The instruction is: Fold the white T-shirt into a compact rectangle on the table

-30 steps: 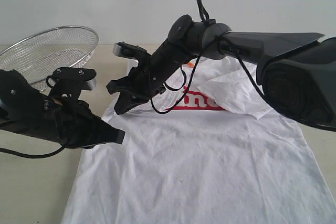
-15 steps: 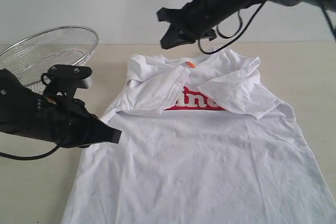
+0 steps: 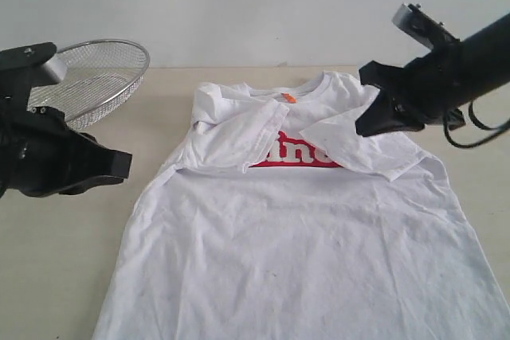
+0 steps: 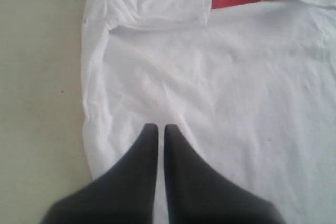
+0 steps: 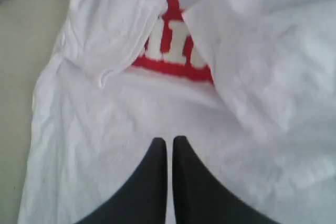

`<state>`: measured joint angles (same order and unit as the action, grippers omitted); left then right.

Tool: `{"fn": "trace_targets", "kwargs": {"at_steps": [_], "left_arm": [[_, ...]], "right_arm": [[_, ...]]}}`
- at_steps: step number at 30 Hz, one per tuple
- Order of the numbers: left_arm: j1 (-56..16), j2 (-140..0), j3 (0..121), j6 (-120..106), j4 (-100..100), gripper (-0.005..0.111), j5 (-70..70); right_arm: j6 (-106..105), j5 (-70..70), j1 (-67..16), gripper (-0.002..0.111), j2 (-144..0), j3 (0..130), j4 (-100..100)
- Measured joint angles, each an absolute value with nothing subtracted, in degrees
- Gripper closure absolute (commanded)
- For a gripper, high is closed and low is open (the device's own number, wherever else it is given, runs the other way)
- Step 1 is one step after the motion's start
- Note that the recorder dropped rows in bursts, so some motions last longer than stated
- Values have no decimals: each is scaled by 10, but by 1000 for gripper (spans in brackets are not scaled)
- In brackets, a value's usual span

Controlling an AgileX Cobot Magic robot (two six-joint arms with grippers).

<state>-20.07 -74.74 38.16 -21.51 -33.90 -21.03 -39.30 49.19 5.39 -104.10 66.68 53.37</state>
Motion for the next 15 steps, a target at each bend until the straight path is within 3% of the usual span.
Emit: {"fn": "trace_targets", "kwargs": {"at_steps": [4,7,11,13,15], "left_arm": [[-200,-706,382,-203,-346,102,-331],[-200,-698,382,-197,-346,102,-392],[-200,-697,361,-183,-338,102,-454],[-200,-697,339,-171,-311,99,-454],[-200,-697,324,-158,-286,86,-468]], "right_arm": [[-401,534,54,108,-915,547,544],[-372,577,54,108,-830,529,519],[-191,625,51,108,-726,514,291],[-151,642,51,100,-703,485,253],[-132,654,51,85,-685,451,235]]}}
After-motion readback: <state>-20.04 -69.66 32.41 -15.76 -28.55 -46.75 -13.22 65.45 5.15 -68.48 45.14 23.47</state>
